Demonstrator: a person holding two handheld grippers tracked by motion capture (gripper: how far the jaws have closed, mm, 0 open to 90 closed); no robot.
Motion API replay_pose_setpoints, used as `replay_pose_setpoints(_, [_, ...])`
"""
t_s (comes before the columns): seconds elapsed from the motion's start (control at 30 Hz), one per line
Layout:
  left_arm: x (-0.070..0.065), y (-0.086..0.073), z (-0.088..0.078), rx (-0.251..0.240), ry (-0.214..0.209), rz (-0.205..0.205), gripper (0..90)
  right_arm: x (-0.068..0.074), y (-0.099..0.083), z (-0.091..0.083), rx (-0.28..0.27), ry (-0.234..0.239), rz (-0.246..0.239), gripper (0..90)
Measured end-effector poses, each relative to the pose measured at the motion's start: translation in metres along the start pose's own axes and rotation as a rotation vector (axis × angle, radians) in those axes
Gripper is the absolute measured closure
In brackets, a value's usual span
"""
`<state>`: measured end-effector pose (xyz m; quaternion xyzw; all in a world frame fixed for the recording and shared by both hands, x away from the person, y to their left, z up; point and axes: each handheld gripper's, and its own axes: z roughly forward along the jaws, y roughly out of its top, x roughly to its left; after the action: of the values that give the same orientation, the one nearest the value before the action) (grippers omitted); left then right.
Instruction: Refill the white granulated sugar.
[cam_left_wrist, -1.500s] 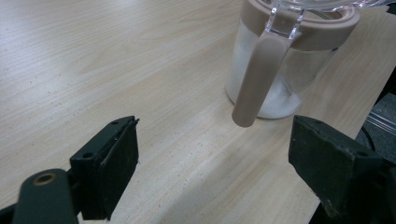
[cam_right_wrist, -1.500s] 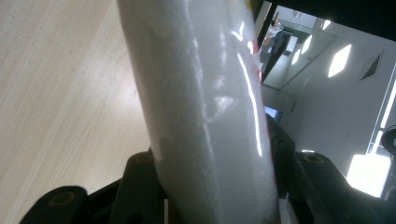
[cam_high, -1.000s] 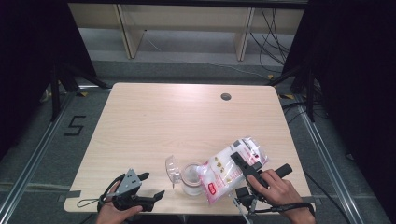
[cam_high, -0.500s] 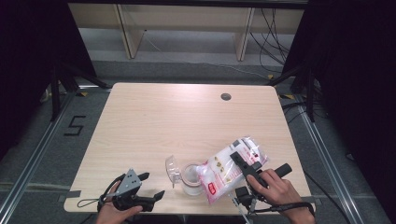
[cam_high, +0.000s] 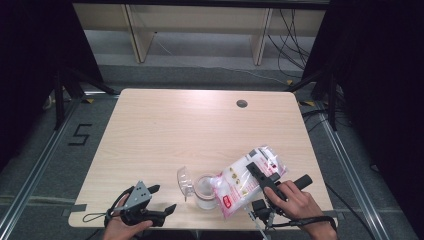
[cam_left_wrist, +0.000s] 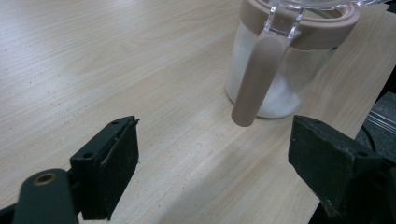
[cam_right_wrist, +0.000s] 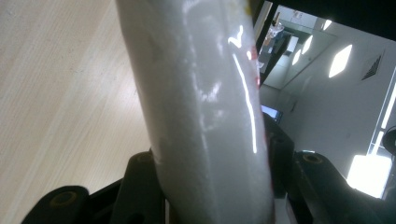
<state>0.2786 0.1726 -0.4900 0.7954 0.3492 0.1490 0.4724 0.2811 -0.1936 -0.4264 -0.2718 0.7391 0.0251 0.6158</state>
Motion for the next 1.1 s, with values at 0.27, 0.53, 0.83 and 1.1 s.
replay_pose_setpoints(0.27, [0.0001, 0.0003, -0.0005, 0.001, 0.001, 0.002, 16.0, -0.0002, -0.0003, -0.0002, 0.000, 0.002, 0.004, 61.5])
replay_pose_setpoints(0.53, [0.0003, 0.0001, -0.0005, 0.004, 0.003, 0.005, 15.9, 0.0006, -0.0007, -0.0003, 0.003, 0.007, 0.018, 61.6])
replay_pose_setpoints(0.83, [0.0000, 0.0002, -0.0007, 0.001, -0.001, 0.004, 16.0, -0.0008, -0.0006, -0.0002, 0.001, 0.001, 0.003, 61.6])
replay_pose_setpoints(1.1, [-0.0002, 0.0000, -0.0005, 0.000, 0.000, 0.002, 16.0, -0.0010, -0.0006, -0.0001, -0.001, -0.002, 0.001, 61.6])
